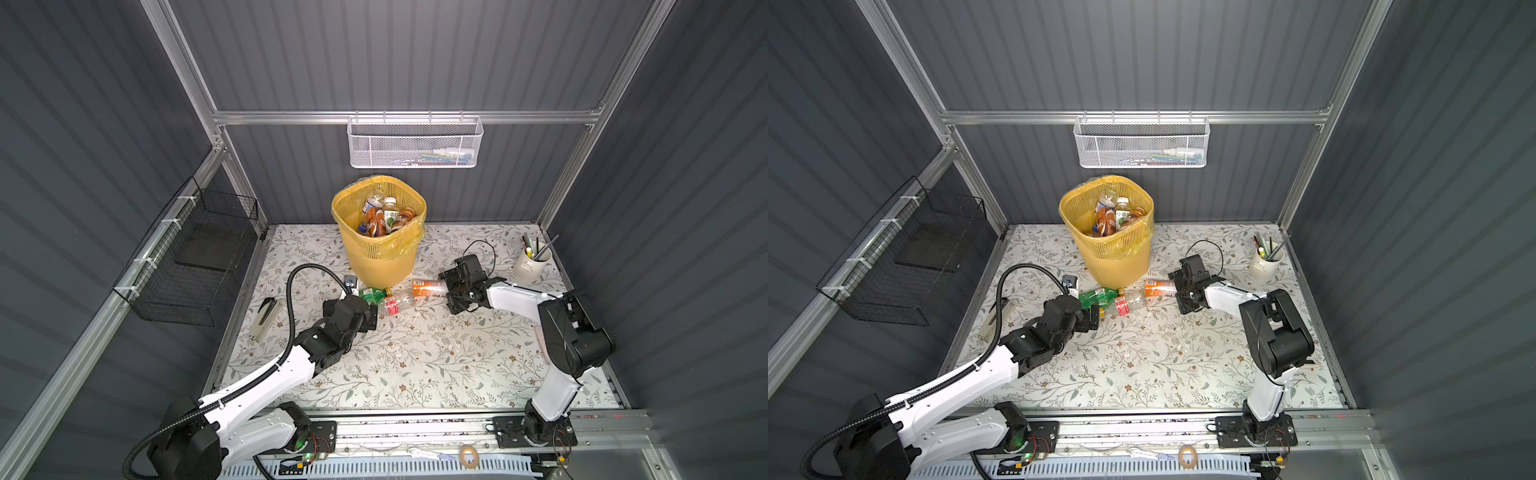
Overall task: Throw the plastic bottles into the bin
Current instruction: 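Close the right gripper on the white cap and lift, then carry the orange-label bottle over the bin and open the right gripper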
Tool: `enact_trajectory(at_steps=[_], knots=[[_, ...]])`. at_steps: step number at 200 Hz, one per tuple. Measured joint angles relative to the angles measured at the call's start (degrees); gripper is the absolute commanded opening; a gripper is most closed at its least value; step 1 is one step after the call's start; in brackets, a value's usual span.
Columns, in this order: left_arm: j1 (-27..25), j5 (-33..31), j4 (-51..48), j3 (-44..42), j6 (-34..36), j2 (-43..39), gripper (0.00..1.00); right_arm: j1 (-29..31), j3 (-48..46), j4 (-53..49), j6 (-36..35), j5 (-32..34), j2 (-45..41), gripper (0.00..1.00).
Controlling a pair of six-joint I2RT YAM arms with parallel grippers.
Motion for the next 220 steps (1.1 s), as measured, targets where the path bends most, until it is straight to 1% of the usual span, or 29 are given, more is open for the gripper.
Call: enact_trajectory(at_steps=[13, 26, 51, 67, 96, 119, 135, 159, 177, 203, 220], knots=[[0.00, -0.04, 0.00, -0.04, 0.00, -0.15, 1.00, -0.22, 0.00, -0.52, 0.22, 0.61, 0.26, 0.90], [0.00, -0.17, 0.02, -0.11, 0.00, -0.20, 0.99, -0.50, 0.42, -1.36, 0.11, 1.09, 0.94, 0.87], [0.00, -0.20, 0.02, -0.11, 0.00, -0.20, 0.99, -1.38, 1.79, -2.14, -0.33, 1.92, 2.54, 0.76], [0.00, -0.24, 0.00, -0.11, -0.02, -0.22, 0.99, -2.12, 1.81, -2.23, -0.92, 2.25, 2.78, 0.71], [0.00, -0.59, -0.26, -0.35, -0.07, -0.79, 0.99, -3.72, 0.79, -1.92, -1.03, 3.19, 2.34, 0.68], [0.00, -0.87, -0.52, -0.92, -0.44, -1.16, 1.00, -5.49, -2.43, -0.66, -1.86, 3.67, -0.02, 0.67], [0.00, -1.14, -0.87, -1.01, -0.81, -1.16, 1.00, -7.30, -5.09, 0.81, -3.72, 3.54, -1.84, 0.67], [0.00, -2.12, -0.83, -1.09, -2.08, -1.16, 0.99, -10.32, -9.03, 5.05, -7.32, 1.40, -4.22, 0.63], [0.00, -2.56, -0.61, -1.86, -3.04, -1.31, 0.99, -12.66, -11.23, 8.20, -10.27, -1.03, -6.36, 0.63], [0.00, -2.51, -0.70, -2.36, -4.11, -1.11, 1.00, -14.62, -11.50, 11.87, -15.02, -5.11, -10.69, 0.62], [0.00, -2.43, -0.70, -2.36, -4.52, -0.70, 0.99, -15.43, -10.08, 13.14, -18.10, -7.17, -14.64, 0.62]])
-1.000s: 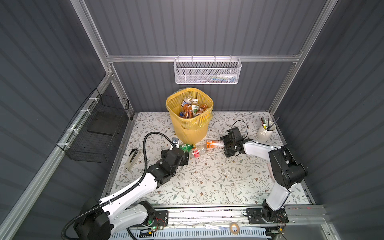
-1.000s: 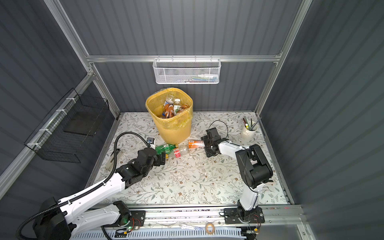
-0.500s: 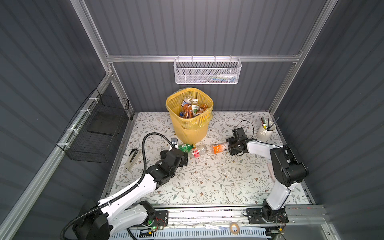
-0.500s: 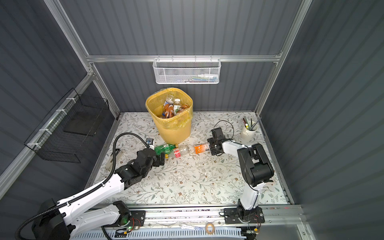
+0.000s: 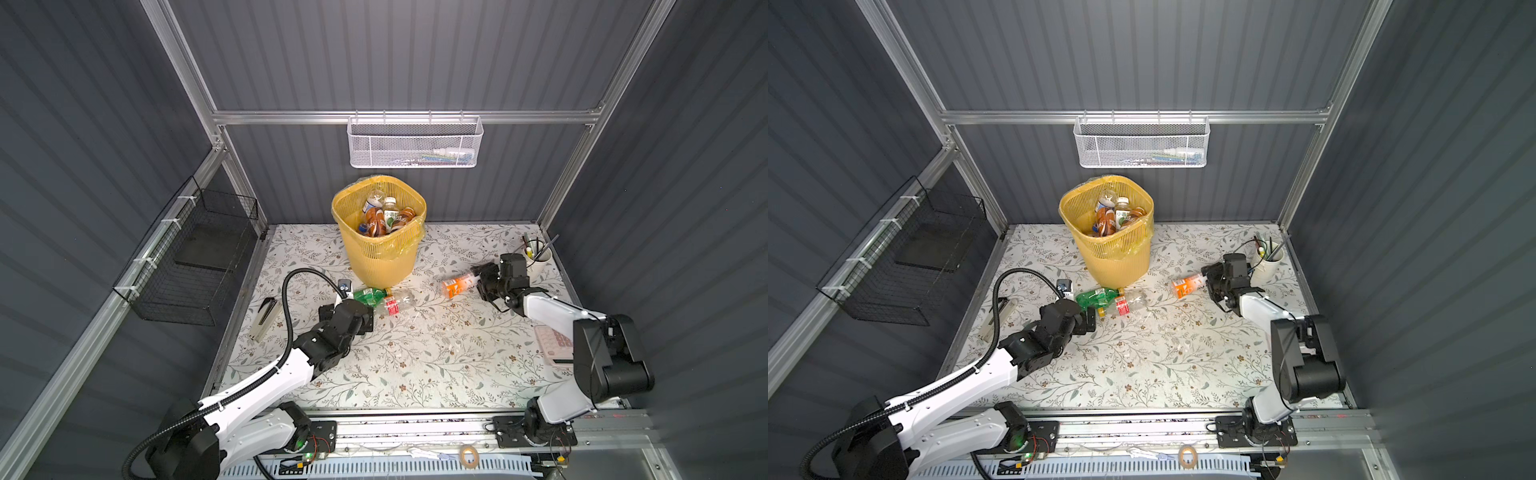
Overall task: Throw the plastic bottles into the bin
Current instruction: 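Carry the orange-label bottle over the bin and open the right gripper, then draw the right arm back while the left gripper moves to the red-label bottle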
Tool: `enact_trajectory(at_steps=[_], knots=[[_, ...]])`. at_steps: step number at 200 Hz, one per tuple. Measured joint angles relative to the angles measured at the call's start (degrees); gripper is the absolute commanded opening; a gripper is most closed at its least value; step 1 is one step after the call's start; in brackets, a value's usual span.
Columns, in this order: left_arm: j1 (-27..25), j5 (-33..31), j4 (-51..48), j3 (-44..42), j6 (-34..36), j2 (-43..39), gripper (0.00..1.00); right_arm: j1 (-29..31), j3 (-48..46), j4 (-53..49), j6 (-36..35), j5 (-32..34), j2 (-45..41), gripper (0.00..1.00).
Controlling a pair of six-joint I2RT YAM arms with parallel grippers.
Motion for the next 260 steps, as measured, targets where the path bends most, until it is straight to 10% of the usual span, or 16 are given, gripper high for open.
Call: enact_trajectory(at_steps=[84, 126, 164, 194, 260], knots=[[0.00, 1.01, 0.35, -1.16, -1.07, 0.33, 0.99, 1.11, 29.18, 4.09, -9.03, -4.66, -3.17, 0.64], [0.00, 1.66, 0.31, -0.94, -1.95, 3.13, 1.00, 11.45, 61.92, -2.14, -15.10, -11.47, 16.74, 0.69], [-0.33, 2.93, 0.11, -0.07, -2.43, 6.97, 0.99, 17.40, 89.99, -19.02, -22.62, -16.79, 36.54, 0.99], [-1.11, 3.39, 0.83, 0.26, -2.51, 6.95, 1.00, 16.61, 87.25, -26.75, -27.74, -14.91, 34.91, 0.99], [-7.30, 0.92, 2.40, 5.18, 0.83, 10.73, 0.99, 11.26, 49.62, -17.20, -31.56, -7.69, 3.06, 0.99]])
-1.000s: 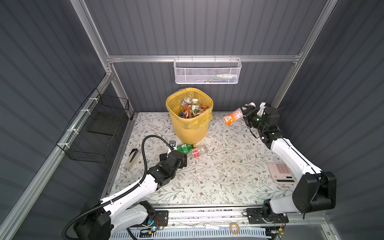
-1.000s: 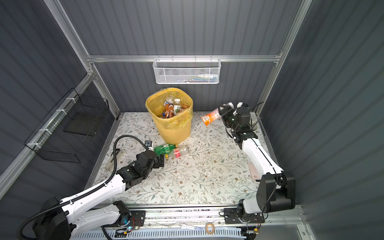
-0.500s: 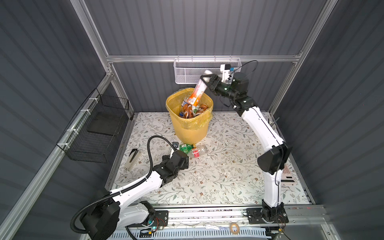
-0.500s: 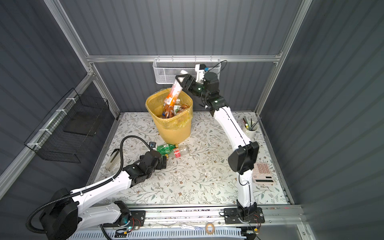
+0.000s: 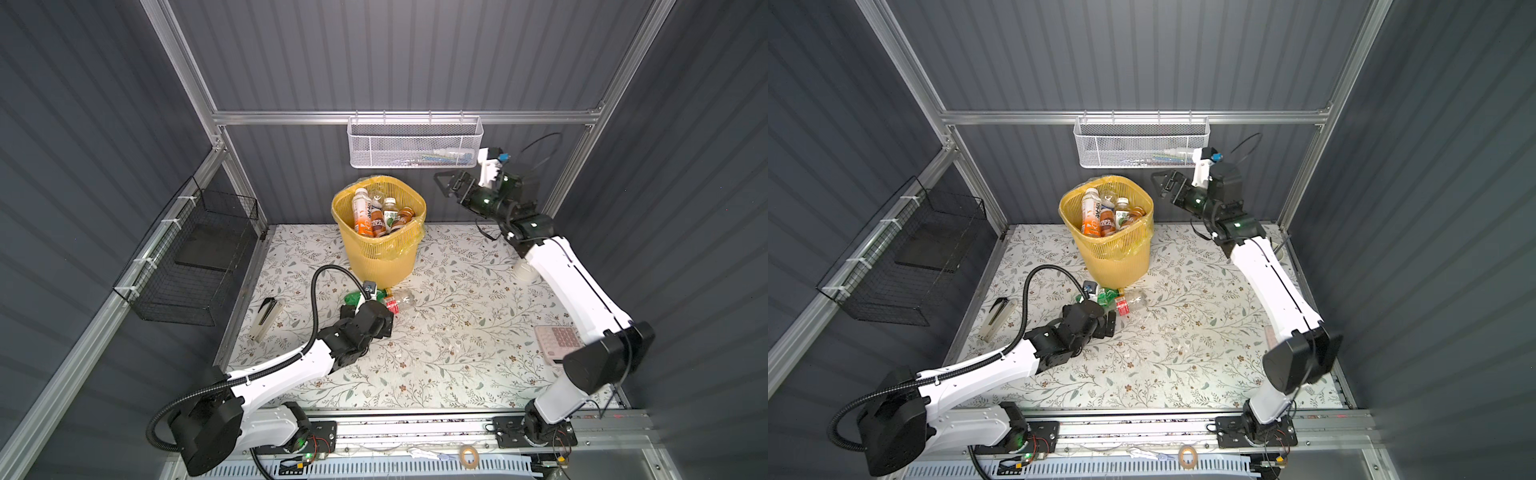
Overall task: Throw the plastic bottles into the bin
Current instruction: 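Draw the right arm back while the left gripper moves to the red-label bottle, then close the left gripper on the clear red-label bottle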
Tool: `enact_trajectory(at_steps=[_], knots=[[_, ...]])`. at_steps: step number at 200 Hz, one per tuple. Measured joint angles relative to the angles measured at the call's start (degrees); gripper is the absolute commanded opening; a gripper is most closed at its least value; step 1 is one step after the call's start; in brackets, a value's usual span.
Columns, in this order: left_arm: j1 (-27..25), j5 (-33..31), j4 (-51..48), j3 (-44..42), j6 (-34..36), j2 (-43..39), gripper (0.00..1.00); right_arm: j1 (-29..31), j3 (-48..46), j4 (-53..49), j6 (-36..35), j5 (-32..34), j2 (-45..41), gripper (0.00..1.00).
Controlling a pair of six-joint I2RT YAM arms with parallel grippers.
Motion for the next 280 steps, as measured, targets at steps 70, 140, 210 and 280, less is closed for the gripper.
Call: enact_trajectory(at_steps=[70, 140, 210, 280], knots=[[-1.05, 3.65, -0.92, 10.73, 7.54, 12.52, 0.99, -12.00, -38.23, 8.94, 2.80, 2.32, -16.37, 0.99], [-1.05, 4.52, -5.51, 24.76, 17.38, 29.66, 0.99, -16.83, -56.46, 8.63, 0.63, 2.19, -26.93, 0.99], [-1.05, 2.23, -9.97, 31.52, 23.98, 40.00, 0.98, -18.97, -62.95, 10.84, -1.75, 1.16, -33.48, 0.99], [-1.05, 6.34, -12.76, 32.11, 25.18, 41.29, 0.76, -22.01, -65.66, 11.78, -1.01, 0.04, -32.87, 0.99]])
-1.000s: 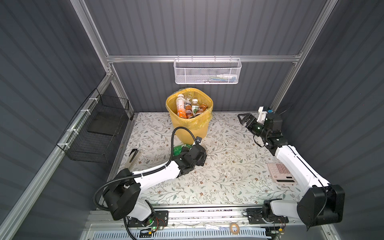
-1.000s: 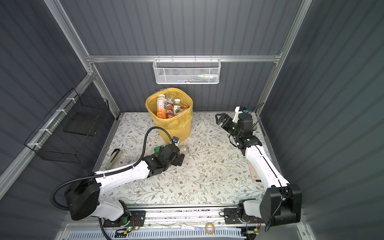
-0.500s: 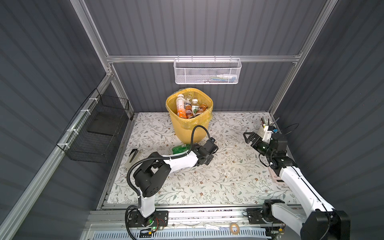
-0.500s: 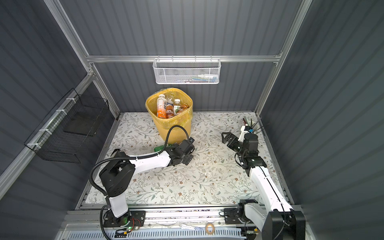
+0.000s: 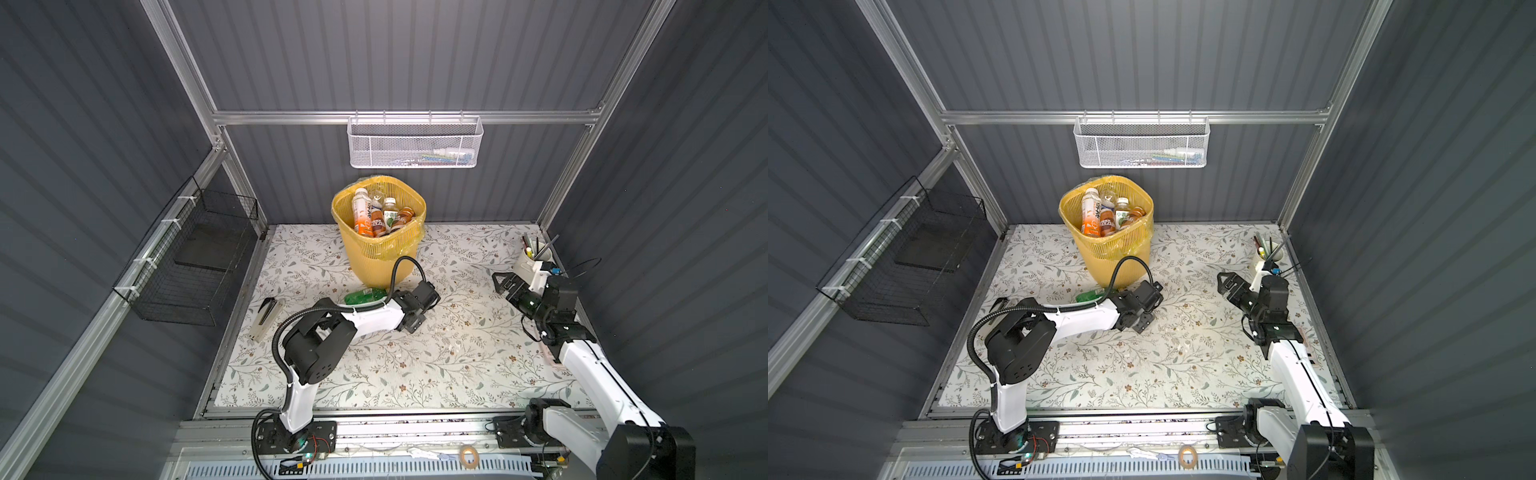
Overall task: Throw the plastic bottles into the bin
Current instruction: 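Close the left gripper on the clear red-label bottle, then lift the red-label bottle over the bin and open the left gripper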
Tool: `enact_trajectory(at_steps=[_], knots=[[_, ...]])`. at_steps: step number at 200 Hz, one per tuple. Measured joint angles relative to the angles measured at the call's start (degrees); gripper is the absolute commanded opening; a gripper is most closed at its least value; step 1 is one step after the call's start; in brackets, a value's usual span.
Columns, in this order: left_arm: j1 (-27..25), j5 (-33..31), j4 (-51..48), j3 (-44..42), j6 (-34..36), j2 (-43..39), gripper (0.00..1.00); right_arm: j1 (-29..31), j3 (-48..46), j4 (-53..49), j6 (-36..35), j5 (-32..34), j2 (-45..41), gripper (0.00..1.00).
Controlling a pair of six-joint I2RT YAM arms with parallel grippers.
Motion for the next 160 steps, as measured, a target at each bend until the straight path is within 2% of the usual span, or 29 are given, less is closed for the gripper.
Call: enact_trajectory(at_steps=[50, 64, 93, 127, 160], knots=[[0.00, 5.66, 0.76, -4.81, -2.86, -4.09, 0.55, -2.34, -0.52, 1.86, 1.75, -2.60, 1.49, 0.99], [0.00, 7.19, 1.36, -6.56, -3.61, -6.51, 0.52, -2.80, -0.74, 2.25, 2.12, -2.99, 1.49, 0.99], [-0.22, 8.92, 4.07, -9.35, -4.74, -14.27, 0.49, -3.65, -1.77, 2.86, 3.06, -3.65, 1.49, 0.99], [-1.03, 8.13, 10.60, -12.22, -4.39, -28.44, 0.49, -4.35, -2.62, 3.56, 4.28, -4.20, 1.49, 0.99], [-1.33, 4.42, 18.97, -12.33, 0.61, -40.11, 0.49, -4.70, -2.73, 4.72, 5.57, -5.14, 1.49, 0.99]])
